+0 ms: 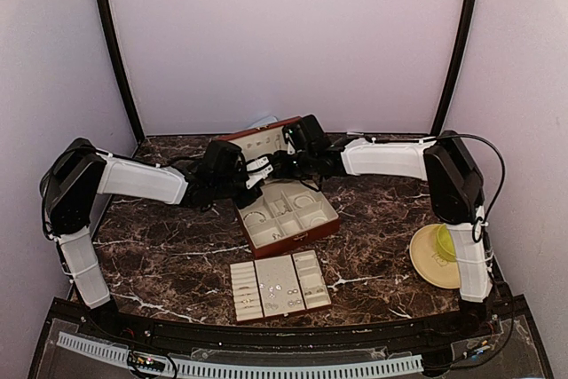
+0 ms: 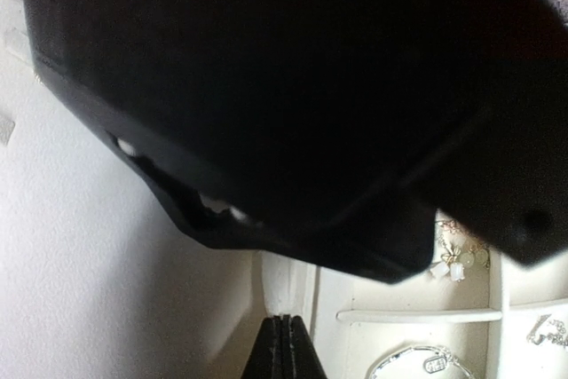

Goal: Organize the mixed jewelry
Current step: Adjust the necklace in the compartment pouch, then adjust the jewelry box at the center of the board.

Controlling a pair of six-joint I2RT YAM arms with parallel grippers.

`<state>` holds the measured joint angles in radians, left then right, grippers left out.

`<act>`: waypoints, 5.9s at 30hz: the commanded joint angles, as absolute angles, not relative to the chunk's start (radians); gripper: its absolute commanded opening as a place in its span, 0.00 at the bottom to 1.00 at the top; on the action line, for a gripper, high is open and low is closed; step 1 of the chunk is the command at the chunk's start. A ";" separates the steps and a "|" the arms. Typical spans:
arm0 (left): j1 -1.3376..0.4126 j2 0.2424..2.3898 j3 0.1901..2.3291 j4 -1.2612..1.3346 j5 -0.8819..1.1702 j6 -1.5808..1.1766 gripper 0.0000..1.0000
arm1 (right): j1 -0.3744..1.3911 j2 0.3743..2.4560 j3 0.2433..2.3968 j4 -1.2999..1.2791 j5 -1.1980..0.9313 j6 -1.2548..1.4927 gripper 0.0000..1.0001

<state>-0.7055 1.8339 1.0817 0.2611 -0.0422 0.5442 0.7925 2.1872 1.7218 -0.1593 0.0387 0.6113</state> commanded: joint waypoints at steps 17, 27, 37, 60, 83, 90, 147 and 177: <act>-0.734 1.802 1.060 0.221 0.022 0.531 0.00 | 0.775 2.063 1.682 -0.069 0.080 0.595 0.33; -0.734 1.794 1.076 0.215 0.019 0.512 0.00 | 0.769 2.076 1.702 -0.065 0.088 0.574 0.31; -0.734 1.773 1.135 0.186 0.017 0.440 0.00 | 0.751 1.934 1.573 -0.017 0.117 0.554 0.52; -0.733 1.810 1.145 0.179 -0.017 0.446 0.00 | 0.723 1.996 1.516 0.114 -0.042 0.578 0.54; -0.702 1.835 1.149 0.185 -0.073 0.431 0.00 | 0.726 2.067 1.473 0.153 -0.239 0.607 0.67; -0.693 1.830 1.158 0.177 -0.070 0.411 0.00 | 0.738 2.060 1.458 0.147 -0.266 0.589 0.51; -0.589 1.589 1.043 0.181 0.125 0.344 0.51 | 0.736 1.507 1.089 -0.066 0.136 0.445 0.54; -0.128 1.062 0.788 0.053 0.250 -0.105 0.68 | 0.897 1.795 1.131 -0.121 0.150 0.653 0.60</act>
